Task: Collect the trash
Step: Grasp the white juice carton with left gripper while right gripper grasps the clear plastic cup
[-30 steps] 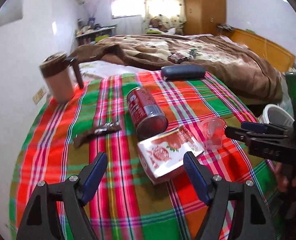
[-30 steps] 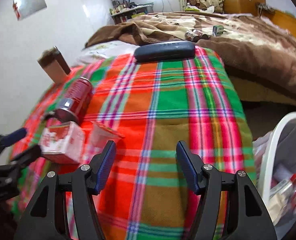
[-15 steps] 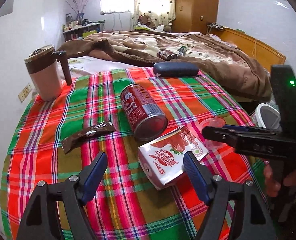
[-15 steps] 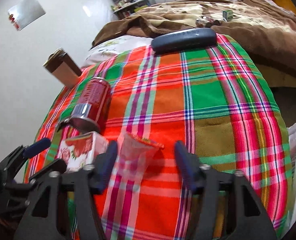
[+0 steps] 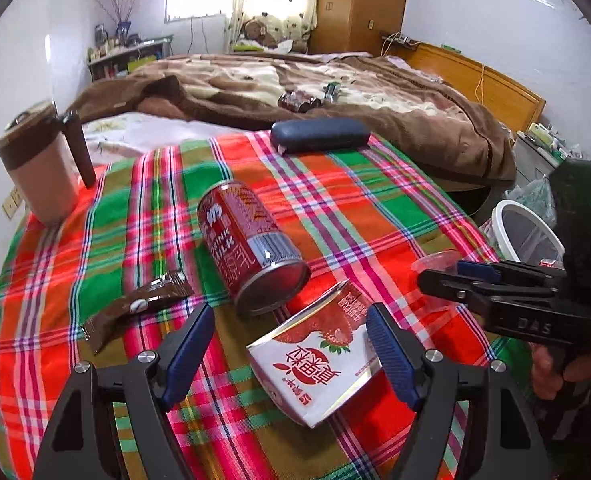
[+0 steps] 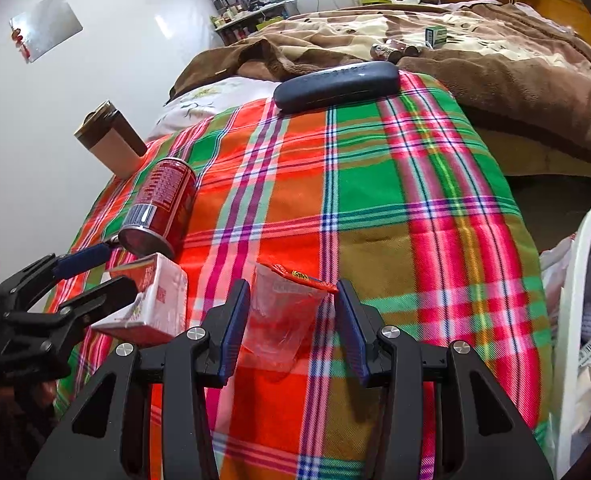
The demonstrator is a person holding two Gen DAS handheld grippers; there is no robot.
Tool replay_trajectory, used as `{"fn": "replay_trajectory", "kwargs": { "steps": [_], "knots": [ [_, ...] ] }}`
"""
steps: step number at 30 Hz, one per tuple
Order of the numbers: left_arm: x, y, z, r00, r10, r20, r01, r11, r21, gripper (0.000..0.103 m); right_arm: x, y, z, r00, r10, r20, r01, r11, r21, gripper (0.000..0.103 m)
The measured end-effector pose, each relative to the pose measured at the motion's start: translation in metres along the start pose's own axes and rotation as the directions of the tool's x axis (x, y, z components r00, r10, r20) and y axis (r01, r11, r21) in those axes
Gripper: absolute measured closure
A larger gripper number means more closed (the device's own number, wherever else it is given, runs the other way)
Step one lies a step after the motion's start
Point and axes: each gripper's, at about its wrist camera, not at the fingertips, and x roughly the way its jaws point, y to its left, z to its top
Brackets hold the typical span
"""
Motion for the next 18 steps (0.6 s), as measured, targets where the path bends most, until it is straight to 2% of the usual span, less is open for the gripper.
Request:
{"fn": "replay_trajectory", "kwargs": {
  "steps": [3, 5, 9, 14, 18],
  "knots": [
    [0.000, -0.006, -0.007, 0.997, -0.079, -0.022, 0.079, 0.997, -0.004, 0.025, -0.004, -0.005, -0.001, 1.000, -0.008, 0.007, 0.008, 1.000, 0.002, 0.058],
    [-0.001, -0.010, -0.012, 0.996, -0.080, -0.028, 0.080, 0.997, 0.001, 0.025, -0.007, -0.008, -0.003, 1.000, -0.016, 0.014, 0.016, 1.000, -0.001, 0.058],
    [-0.006, -0.017, -0.022, 0.991, -0.126, -0.050, 0.125, 0.992, -0.022, 0.025, -0.014, -0.015, -0.005, 0.999, -0.034, 0.023, 0.034, 0.999, 0.002, 0.058],
    [-0.013, -0.035, -0.035, 0.989, -0.137, -0.059, 0.138, 0.990, 0.015, 0.025, -0.019, -0.024, -0.008, 0.999, -0.042, 0.026, 0.042, 0.999, 0.010, 0.058],
    [-0.012, -0.042, -0.032, 0.997, -0.071, -0.037, 0.072, 0.997, 0.032, 0.025, -0.020, -0.026, -0.010, 0.999, -0.042, 0.027, 0.042, 0.999, 0.017, 0.058]
  ]
}}
